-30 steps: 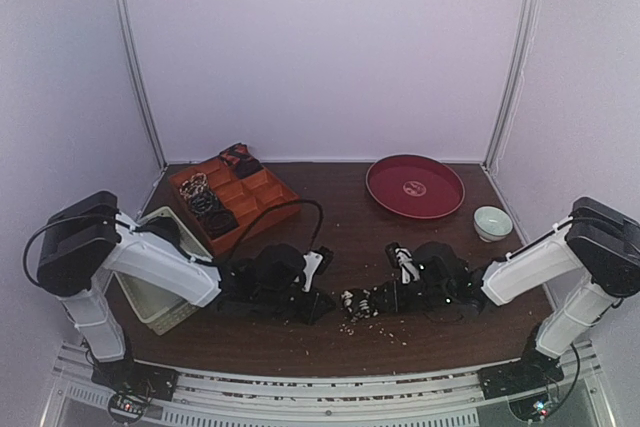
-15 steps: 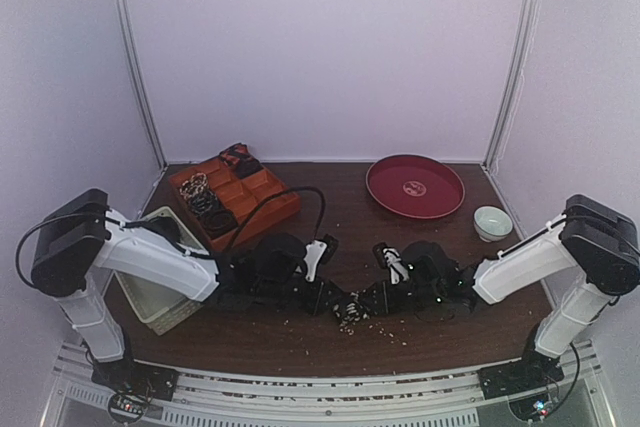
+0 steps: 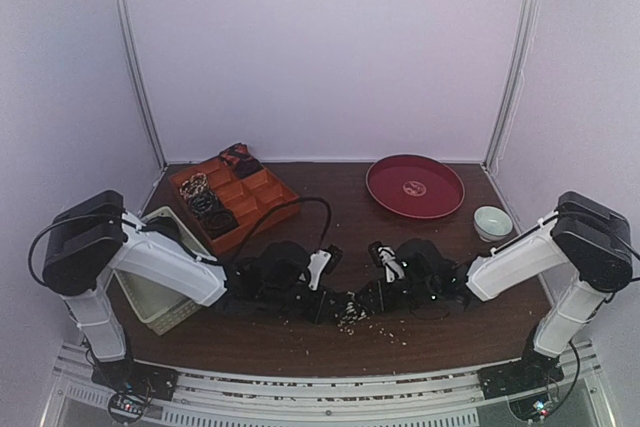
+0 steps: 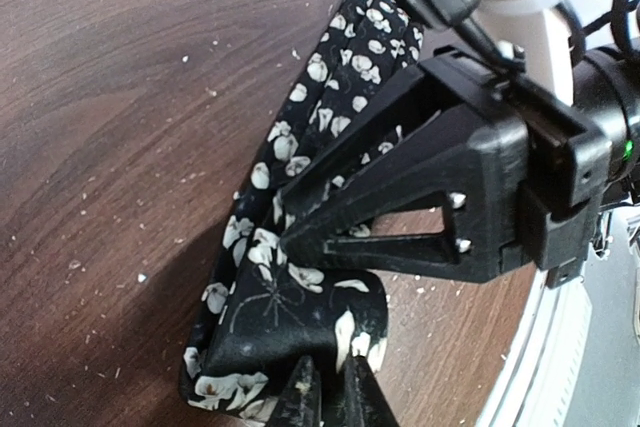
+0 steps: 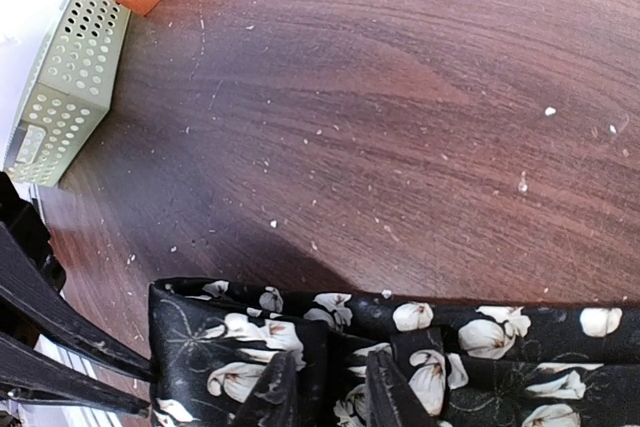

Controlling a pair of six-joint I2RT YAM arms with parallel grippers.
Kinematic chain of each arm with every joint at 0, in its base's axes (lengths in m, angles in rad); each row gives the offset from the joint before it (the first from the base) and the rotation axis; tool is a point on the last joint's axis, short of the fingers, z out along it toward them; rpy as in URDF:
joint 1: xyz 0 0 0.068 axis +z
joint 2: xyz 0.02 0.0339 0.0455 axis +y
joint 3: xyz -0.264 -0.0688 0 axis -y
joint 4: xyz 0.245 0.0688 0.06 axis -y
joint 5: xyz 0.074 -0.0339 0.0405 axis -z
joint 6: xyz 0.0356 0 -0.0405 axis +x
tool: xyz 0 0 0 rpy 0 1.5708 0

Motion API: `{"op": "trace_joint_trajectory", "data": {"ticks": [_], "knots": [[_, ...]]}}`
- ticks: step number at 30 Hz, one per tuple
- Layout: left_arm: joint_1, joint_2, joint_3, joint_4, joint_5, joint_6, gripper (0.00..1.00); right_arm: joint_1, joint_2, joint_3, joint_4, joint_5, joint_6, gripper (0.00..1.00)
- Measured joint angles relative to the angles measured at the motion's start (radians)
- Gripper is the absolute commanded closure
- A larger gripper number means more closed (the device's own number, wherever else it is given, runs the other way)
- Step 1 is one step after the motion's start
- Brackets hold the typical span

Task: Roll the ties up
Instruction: Roll the tie at the center of the board.

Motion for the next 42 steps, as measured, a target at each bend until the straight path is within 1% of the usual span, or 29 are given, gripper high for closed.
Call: {"op": "trace_joint_trajectory", "data": {"ticks": [2,6,10,14,21,23,25,29,31,36,42], "knots": [[0.0,0.0,-0.008,0.006,-0.003,0.0,0.89,0.0,-0.005,0.004,-0.014,0.003,0.0,0.68],[0.0,0.001,-0.013,0.011,-0.01,0.0,0.89,0.002,-0.054,0.006,-0.076,0.017,0.002,0.65],[-0.002,0.001,-0.015,0.013,-0.017,0.0,0.9,0.007,-0.117,0.006,-0.115,0.029,0.006,0.63],[-0.002,0.001,-0.017,0.015,-0.021,0.0,0.9,0.018,-0.126,0.006,-0.122,0.03,0.021,0.62],[-0.002,-0.002,-0.018,0.008,-0.038,-0.009,0.89,0.047,-0.05,0.06,-0.13,0.019,0.025,0.72],[-0.002,-0.018,-0.021,-0.013,-0.057,-0.021,0.9,0.05,-0.035,0.065,-0.129,0.019,0.024,0.74],[-0.002,-0.047,-0.03,-0.042,-0.085,-0.036,0.92,0.05,-0.033,0.065,-0.126,0.019,0.023,0.74],[-0.002,-0.12,-0.072,-0.09,-0.155,-0.074,0.92,0.05,-0.029,0.064,-0.117,0.019,0.022,0.74],[-0.002,-0.131,-0.095,-0.101,-0.171,-0.089,0.92,0.05,-0.028,0.063,-0.112,0.019,0.022,0.74],[-0.003,-0.119,-0.138,-0.105,-0.174,-0.106,0.98,0.05,-0.028,0.056,-0.1,0.019,0.021,0.73],[-0.006,-0.068,-0.154,-0.042,-0.164,-0.1,1.0,0.049,-0.028,0.042,-0.082,0.027,0.018,0.74]]}}
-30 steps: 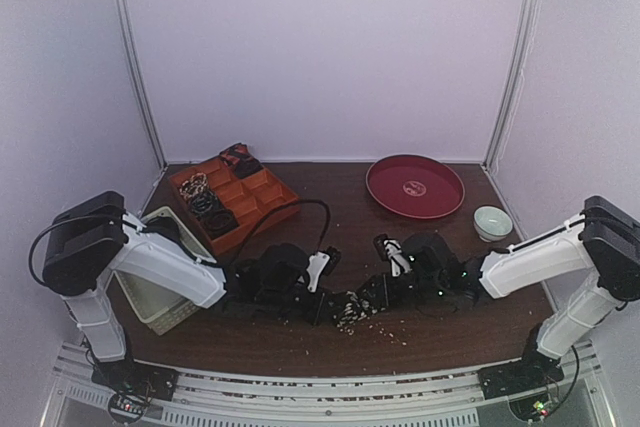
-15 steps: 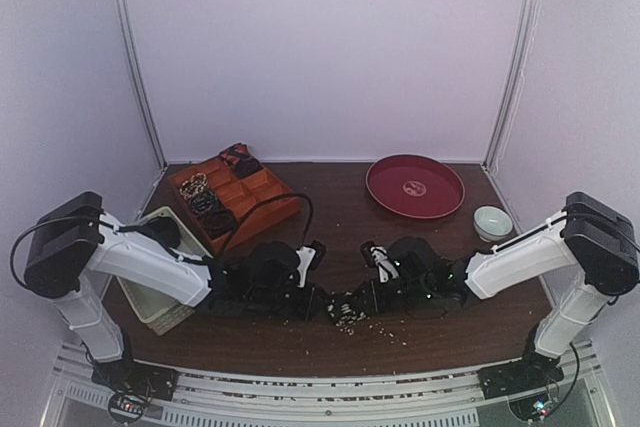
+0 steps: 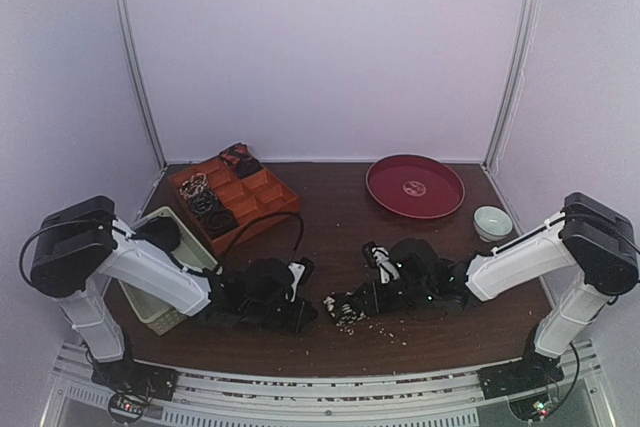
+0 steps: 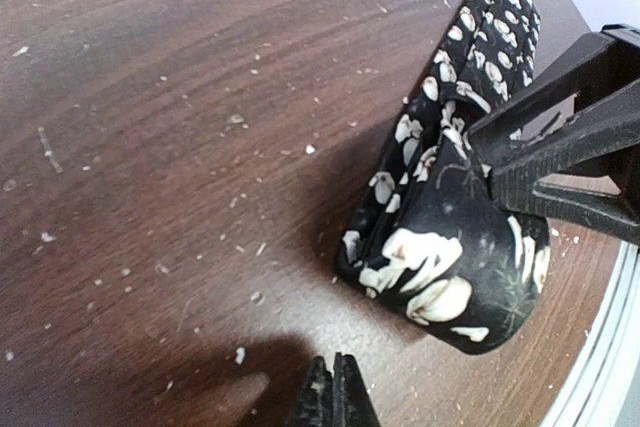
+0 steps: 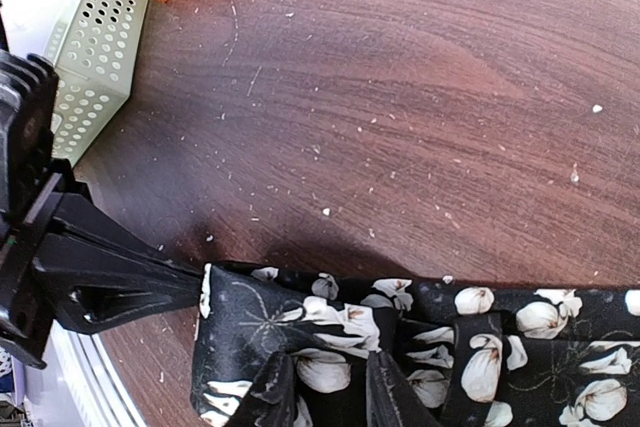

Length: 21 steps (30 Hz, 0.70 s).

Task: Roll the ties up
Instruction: Roll the tie at the center of the board.

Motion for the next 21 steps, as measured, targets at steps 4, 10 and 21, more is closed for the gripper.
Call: {"op": "trace_joint_trajectory", "data": {"ticks": [4,10,21], "knots": [[-0.001,0.042,0.0,0.057,0.018,0.011,1.0,-0.008,0.0,-0.014,0.02,0.004,0.0,0.73],[-0.003,0.094,0.003,0.17,0.047,0.044,1.0,-0.028,-0.004,-0.045,0.06,-0.008,0.0,0.73],[-0.005,0.134,0.019,0.27,0.103,0.103,1.0,-0.08,-0.021,-0.097,0.088,-0.056,0.0,0.74]]}}
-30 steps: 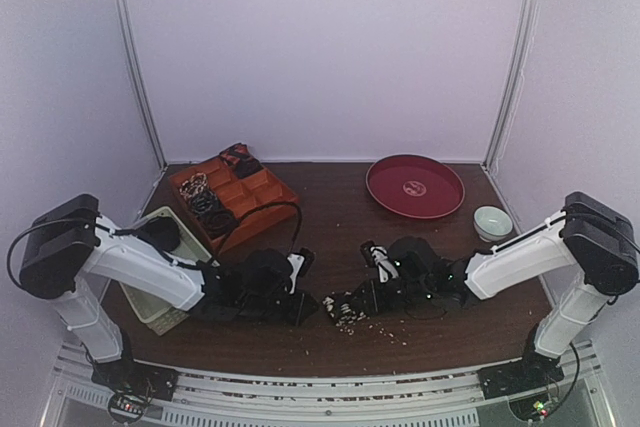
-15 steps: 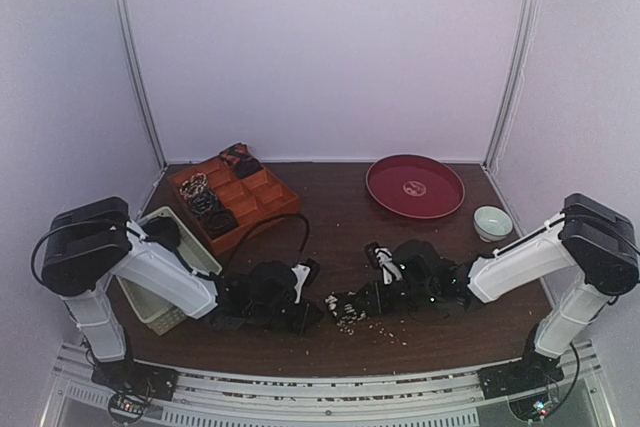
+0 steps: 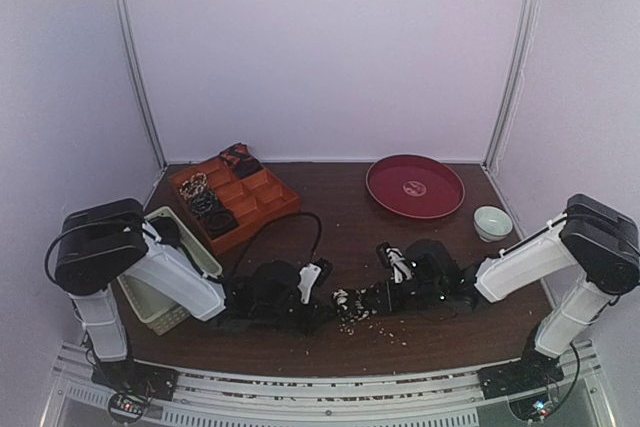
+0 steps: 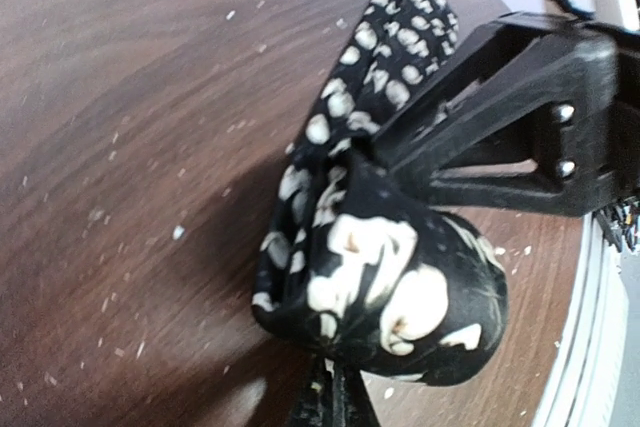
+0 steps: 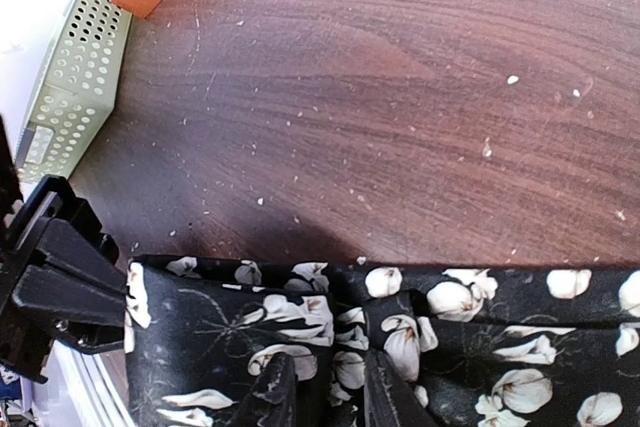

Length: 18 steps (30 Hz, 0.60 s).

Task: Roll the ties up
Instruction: Roll the tie at the center of the board.

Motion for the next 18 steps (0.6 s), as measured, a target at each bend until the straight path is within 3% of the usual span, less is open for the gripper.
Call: {"op": "trace_joint_trajectory", "data": {"ticks": [18], "knots": [[0.0,0.009,0.088,-0.016,0.008,0.065,1.0,-0.02,-0.012,-0.011,-0.014,0.048,-0.02,0.72]]}}
